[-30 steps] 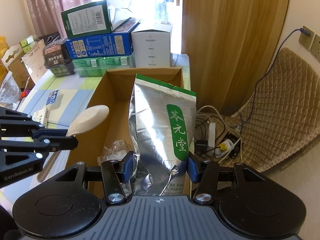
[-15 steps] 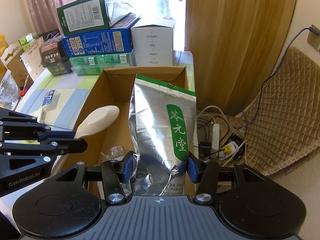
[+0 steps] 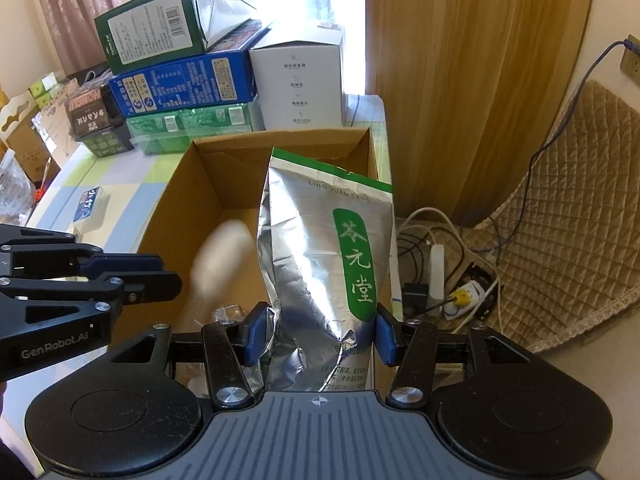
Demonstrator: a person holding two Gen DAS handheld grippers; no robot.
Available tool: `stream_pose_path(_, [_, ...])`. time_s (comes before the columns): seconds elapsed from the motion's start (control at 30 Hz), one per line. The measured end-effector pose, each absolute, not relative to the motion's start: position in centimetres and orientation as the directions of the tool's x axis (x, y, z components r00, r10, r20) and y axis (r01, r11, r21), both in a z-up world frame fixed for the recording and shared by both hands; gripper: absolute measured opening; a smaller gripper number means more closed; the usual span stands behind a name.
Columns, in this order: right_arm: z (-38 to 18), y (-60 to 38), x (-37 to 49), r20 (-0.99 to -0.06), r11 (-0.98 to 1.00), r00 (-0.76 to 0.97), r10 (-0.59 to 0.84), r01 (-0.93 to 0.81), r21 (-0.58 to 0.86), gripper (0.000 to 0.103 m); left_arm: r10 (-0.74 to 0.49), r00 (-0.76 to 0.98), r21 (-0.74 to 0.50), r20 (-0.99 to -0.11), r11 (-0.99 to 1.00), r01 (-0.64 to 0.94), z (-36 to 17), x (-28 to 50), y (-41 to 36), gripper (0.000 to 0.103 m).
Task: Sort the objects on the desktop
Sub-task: 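Open the left tool to drop the spoon while the right tool drops the tea bag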
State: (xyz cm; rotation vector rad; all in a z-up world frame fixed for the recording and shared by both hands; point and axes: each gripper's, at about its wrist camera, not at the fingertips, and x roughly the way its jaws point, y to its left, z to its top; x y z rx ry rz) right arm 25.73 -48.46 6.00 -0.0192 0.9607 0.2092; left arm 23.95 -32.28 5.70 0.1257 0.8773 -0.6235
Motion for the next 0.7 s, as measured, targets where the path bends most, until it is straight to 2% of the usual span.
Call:
stream_pose_path(0.4, [5.1, -47.4, 26.6, -0.816, 0.977, 0.547, 0.187, -0.186, 0.100, 0.051, -0.432, 0.508, -0.122, -0.745, 0.837, 0.533, 5.0, 23.6, -29.4, 0.012])
stream_pose_path(0.43, [5.1, -47.4, 26.7, -0.810, 0.977, 0.551, 0.200, -0.175, 0.122, 0.055, -0.432, 0.510, -0.122, -0.744, 0.838, 0.532, 5.1, 23.6, -29.1, 0.013])
stream_pose_path(0.47, [5.1, -47.7, 26.9, -0.801, 0.974, 0.556, 0.221, -0.159, 0.159, 0.063, -0.432, 0.512, -0.122, -0.743, 0.839, 0.531, 5.1, 23.5, -28.9, 0.013])
stream_pose_path(0.5, [5.1, -47.9, 27.0, -0.794, 0.972, 0.561, 0.236, -0.146, 0.186, 0.066, -0.430, 0.515, -0.119, -0.742, 0.840, 0.530, 5.1, 23.5, -28.8, 0.013])
stream_pose_path(0.7, [6.6, -47.6, 26.1, -0.772, 0.972, 0.591, 0.233, -0.163, 0.169, 0.071, -0.416, 0.533, -0.100, -0.737, 0.847, 0.522, 5.5, 22.6, -27.5, 0.018])
